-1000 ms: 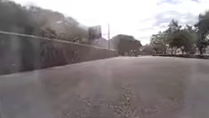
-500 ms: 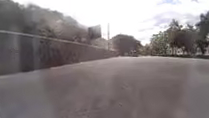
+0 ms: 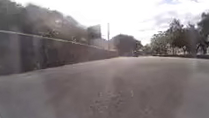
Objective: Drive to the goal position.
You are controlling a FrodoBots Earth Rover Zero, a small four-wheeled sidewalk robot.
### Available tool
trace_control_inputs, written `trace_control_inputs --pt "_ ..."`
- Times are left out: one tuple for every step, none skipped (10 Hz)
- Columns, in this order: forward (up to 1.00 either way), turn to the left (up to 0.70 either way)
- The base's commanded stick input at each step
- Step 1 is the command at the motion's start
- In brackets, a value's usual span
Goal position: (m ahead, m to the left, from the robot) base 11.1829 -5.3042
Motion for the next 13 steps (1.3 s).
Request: trace_control_inputs --pt "0.70 0.00" --pt "0.70 0.00" --pt "0.70 0.00" --pt "0.70 0.00" --pt "0.70 0.00" --pt "0.70 0.00" --pt "0.70 0.00" --pt "0.70 0.00" --pt "0.70 0.00" --pt "0.70 0.00" --pt "0.70 0.00" --pt "0.70 0.00" --pt "0.70 0.00"
